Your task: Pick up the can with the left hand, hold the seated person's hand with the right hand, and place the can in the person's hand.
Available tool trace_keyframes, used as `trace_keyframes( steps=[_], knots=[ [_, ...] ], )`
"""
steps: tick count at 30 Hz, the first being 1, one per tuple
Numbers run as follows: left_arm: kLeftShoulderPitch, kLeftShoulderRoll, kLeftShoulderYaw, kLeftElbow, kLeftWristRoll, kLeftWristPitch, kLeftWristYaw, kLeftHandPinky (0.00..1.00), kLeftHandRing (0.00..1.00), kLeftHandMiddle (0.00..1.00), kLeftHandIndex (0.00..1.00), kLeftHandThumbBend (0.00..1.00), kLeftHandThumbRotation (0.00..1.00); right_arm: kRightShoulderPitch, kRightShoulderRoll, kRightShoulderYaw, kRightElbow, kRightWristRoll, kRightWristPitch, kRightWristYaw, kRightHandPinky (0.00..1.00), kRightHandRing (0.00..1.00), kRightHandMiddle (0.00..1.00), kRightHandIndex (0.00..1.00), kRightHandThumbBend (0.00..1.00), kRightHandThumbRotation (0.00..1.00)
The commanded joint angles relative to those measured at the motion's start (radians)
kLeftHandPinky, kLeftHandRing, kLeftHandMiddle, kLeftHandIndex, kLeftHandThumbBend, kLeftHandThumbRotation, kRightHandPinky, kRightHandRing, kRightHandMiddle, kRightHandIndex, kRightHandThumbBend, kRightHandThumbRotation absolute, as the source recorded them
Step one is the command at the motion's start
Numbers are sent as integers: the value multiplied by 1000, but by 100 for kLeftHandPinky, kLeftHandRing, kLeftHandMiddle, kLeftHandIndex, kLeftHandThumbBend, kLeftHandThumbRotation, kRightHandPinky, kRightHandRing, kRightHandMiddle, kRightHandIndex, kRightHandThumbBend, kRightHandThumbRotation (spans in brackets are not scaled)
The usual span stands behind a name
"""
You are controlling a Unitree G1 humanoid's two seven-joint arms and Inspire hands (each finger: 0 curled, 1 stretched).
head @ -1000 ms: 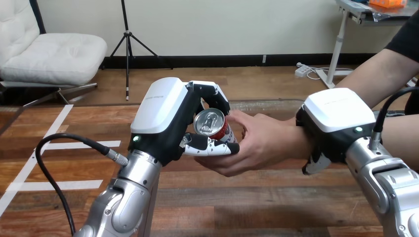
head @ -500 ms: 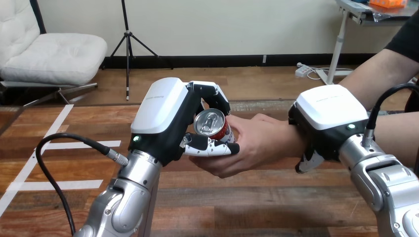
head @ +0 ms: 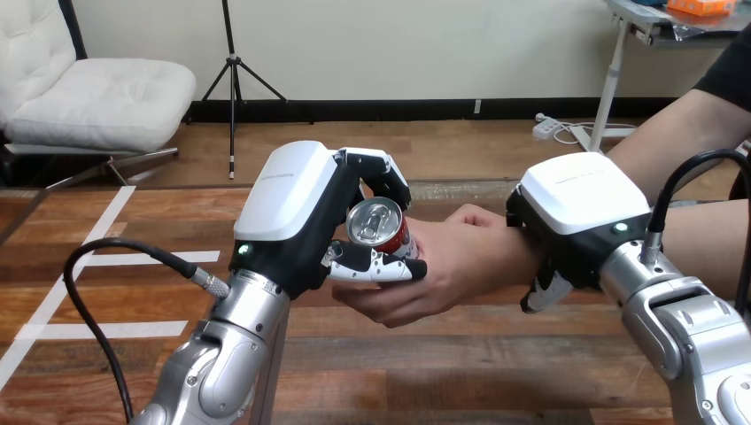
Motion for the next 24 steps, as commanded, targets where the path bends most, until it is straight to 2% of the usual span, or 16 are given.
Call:
trace_keyframes(
  steps=[1,12,24],
  knots=[
    [-84,-29,-16,-7,-2,-19,3,27,32,39,43,66,0,-86,19,-5,-27,2,-6,-15,19,27,36,48,92,0],
    [-86,-41,-24,-4,7,-19,6,27,32,39,43,66,0,-87,24,-1,-18,-6,-5,-13,18,25,34,49,92,0],
    [-89,-47,-33,7,7,-30,7,27,32,38,43,65,0,-86,21,0,-11,-3,-12,-22,20,28,38,49,90,0]
  ],
)
